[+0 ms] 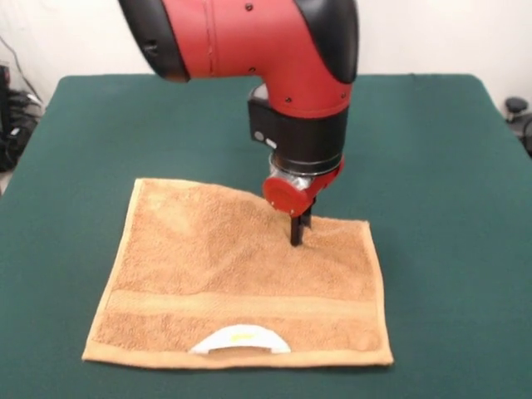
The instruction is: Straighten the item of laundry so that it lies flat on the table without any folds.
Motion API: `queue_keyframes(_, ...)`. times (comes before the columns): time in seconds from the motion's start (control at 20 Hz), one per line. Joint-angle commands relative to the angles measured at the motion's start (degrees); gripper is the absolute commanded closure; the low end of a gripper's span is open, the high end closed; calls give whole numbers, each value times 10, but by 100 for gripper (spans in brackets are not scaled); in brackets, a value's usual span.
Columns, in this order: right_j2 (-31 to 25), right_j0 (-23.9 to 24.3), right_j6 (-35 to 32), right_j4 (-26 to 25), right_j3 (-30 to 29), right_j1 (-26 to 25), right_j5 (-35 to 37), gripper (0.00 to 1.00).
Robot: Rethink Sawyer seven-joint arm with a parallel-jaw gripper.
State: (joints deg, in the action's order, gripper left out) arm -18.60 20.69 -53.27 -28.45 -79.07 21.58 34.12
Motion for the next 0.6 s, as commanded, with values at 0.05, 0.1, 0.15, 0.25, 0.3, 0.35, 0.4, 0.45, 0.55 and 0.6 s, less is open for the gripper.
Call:
queue_keyframes(0.05, 37, -50, -194, 34, -146, -34, 9, 100)
queue_keyframes(0.1, 40, -54, -193, 38, -148, -33, 12, 100)
queue_keyframes(0.15, 43, -57, -192, 43, -150, -32, 15, 100)
queue_keyframes(0.25, 50, -63, -191, 50, -152, -30, 23, 100)
queue_keyframes(0.3, 53, -65, -189, 52, -152, -30, 22, 100)
queue_keyframes(0.35, 57, -68, -190, 54, -153, -30, 23, 100)
queue_keyframes(0.4, 59, -69, -190, 57, -154, -30, 21, 100)
queue_keyframes(0.45, 62, -71, -190, 60, -155, -31, 19, 100)
queue_keyframes(0.55, 66, -73, -188, 66, -154, -33, 16, 100)
queue_keyframes(0.6, 69, -75, -187, 67, -154, -34, 13, 100)
